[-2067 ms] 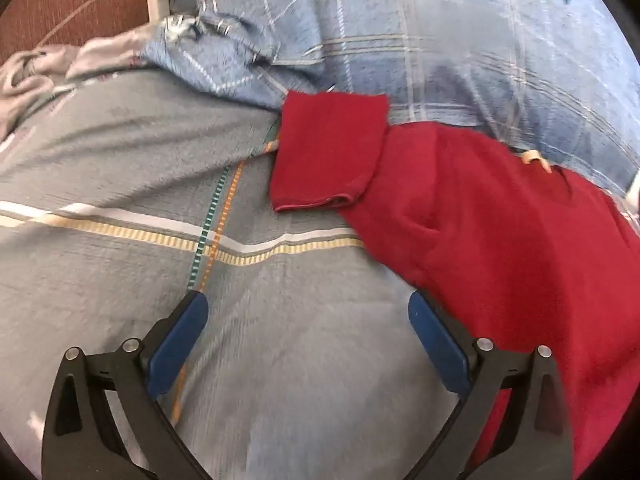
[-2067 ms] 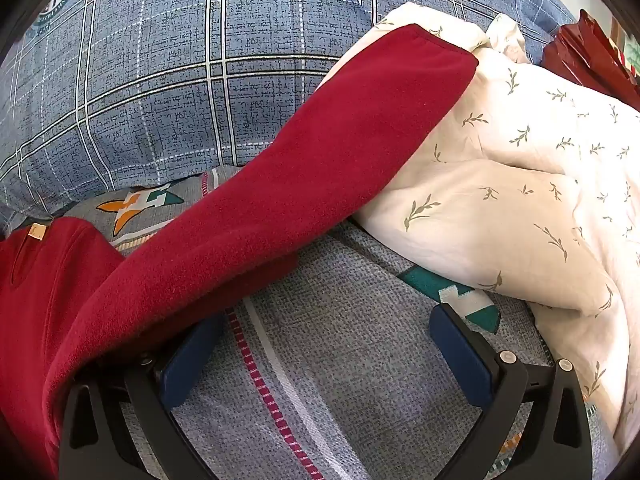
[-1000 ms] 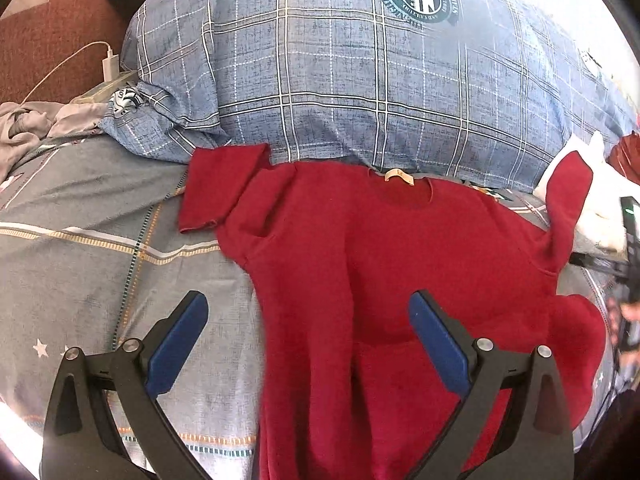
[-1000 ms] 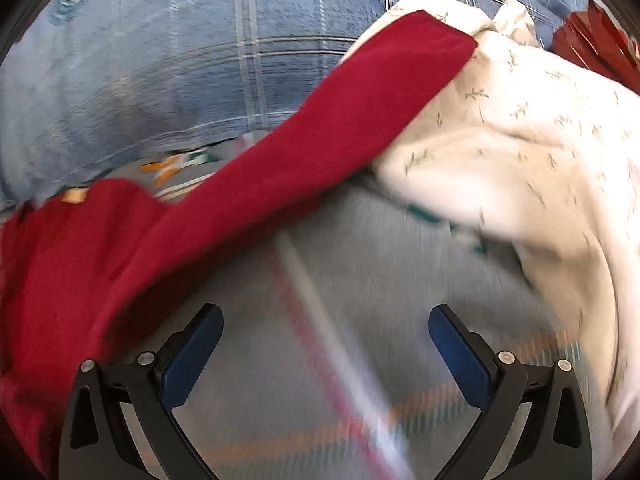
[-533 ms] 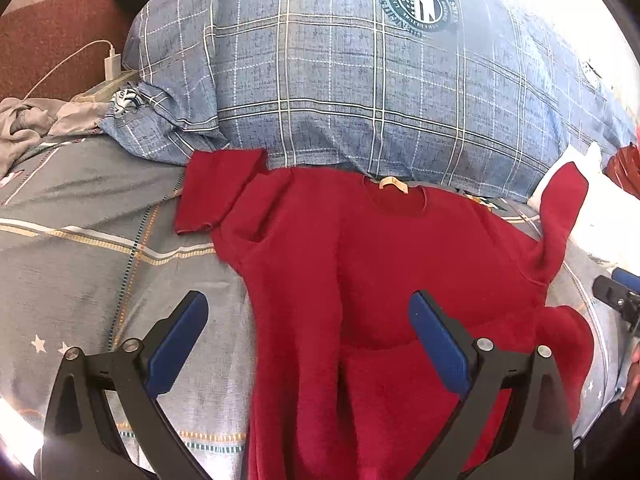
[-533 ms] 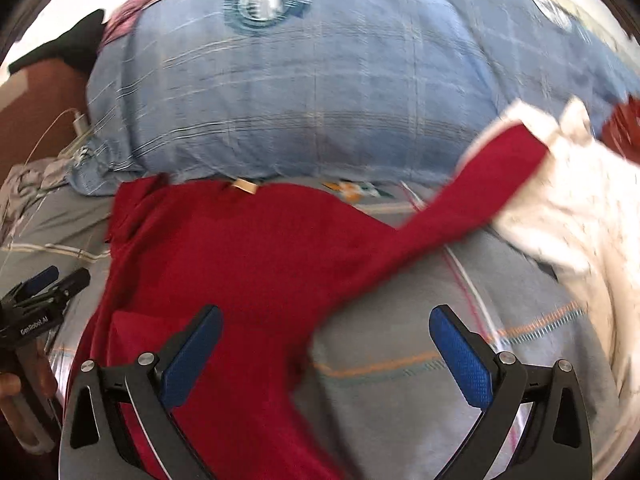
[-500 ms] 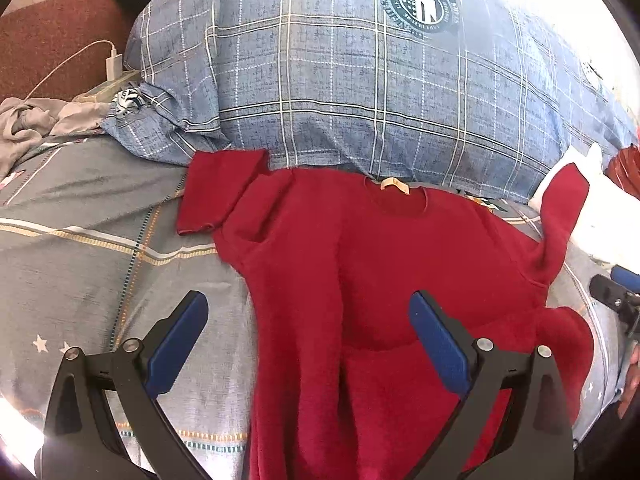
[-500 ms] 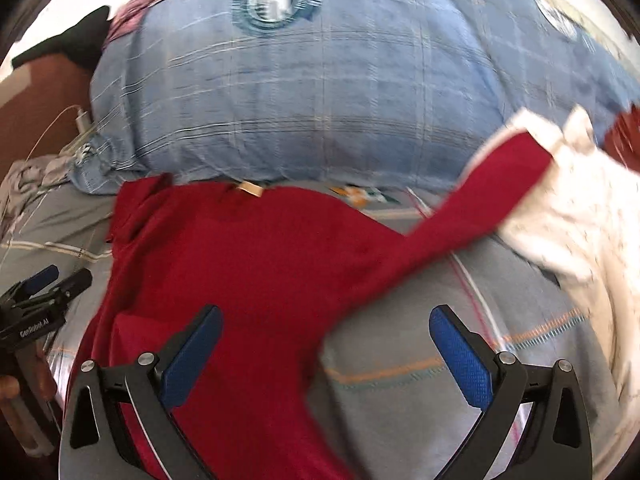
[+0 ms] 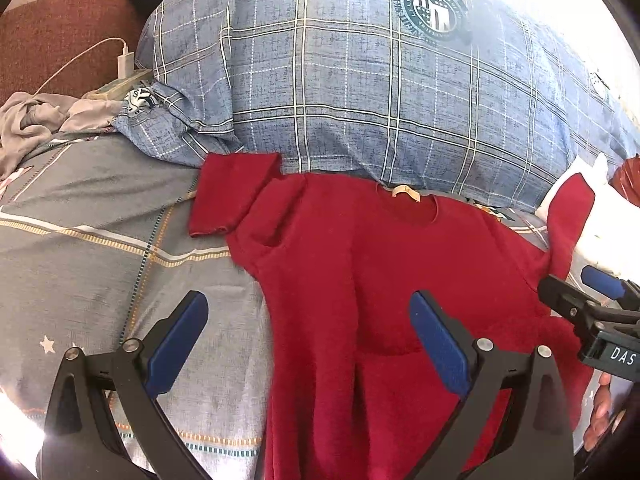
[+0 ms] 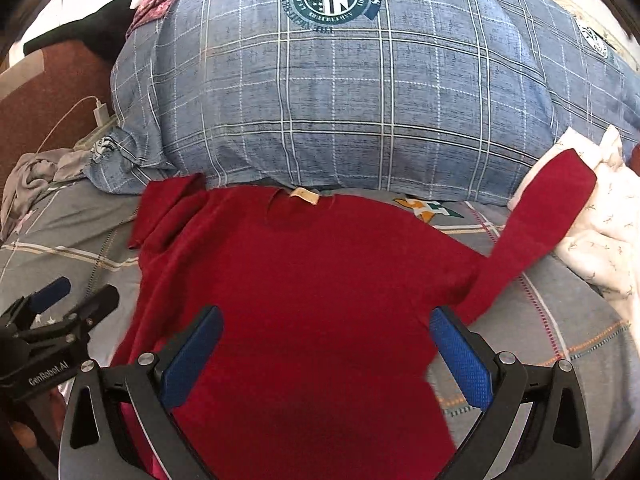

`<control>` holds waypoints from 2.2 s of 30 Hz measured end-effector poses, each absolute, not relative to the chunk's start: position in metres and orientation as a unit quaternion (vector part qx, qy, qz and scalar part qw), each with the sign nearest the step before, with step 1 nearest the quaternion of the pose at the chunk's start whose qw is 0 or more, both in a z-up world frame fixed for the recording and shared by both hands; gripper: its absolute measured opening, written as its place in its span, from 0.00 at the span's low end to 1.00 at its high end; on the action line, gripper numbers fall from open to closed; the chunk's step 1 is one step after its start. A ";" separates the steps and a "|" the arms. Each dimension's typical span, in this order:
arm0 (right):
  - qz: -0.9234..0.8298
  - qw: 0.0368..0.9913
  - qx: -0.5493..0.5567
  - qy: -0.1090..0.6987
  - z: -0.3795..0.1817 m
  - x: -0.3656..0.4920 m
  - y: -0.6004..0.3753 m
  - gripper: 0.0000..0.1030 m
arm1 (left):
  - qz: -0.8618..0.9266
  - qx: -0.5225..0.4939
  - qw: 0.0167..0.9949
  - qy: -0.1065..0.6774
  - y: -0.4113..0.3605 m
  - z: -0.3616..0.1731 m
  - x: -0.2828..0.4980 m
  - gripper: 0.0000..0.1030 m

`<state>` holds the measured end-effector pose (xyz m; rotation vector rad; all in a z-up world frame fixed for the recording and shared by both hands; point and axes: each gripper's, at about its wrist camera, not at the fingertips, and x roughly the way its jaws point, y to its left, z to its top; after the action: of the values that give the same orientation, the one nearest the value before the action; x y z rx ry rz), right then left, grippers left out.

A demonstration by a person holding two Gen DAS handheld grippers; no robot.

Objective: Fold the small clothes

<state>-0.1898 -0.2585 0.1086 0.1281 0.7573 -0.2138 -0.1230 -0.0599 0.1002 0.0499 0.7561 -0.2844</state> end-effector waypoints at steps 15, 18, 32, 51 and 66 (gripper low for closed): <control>-0.097 0.920 0.073 0.374 0.098 -0.176 -0.253 1.00 | -0.136 0.016 0.915 0.378 -0.061 0.091 -0.113 0.98; -0.092 0.920 0.063 0.376 0.098 -0.174 -0.249 1.00 | -0.136 0.017 0.915 0.379 -0.061 0.090 -0.112 0.98; -0.086 0.920 0.036 0.380 0.096 -0.163 -0.238 1.00 | -0.132 0.014 0.915 0.382 -0.058 0.086 -0.106 0.98; -0.095 0.915 0.033 0.392 0.092 -0.156 -0.243 1.00 | -0.127 0.015 0.914 0.386 -0.057 0.083 -0.100 0.98; -0.086 0.912 0.027 0.401 0.084 -0.142 -0.235 1.00 | -0.116 0.010 0.912 0.393 -0.050 0.076 -0.086 0.98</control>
<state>-0.1421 -0.2351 0.0841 0.0560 0.8260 -0.1764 -0.0861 -0.0504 0.0758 0.0203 0.8098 -0.2389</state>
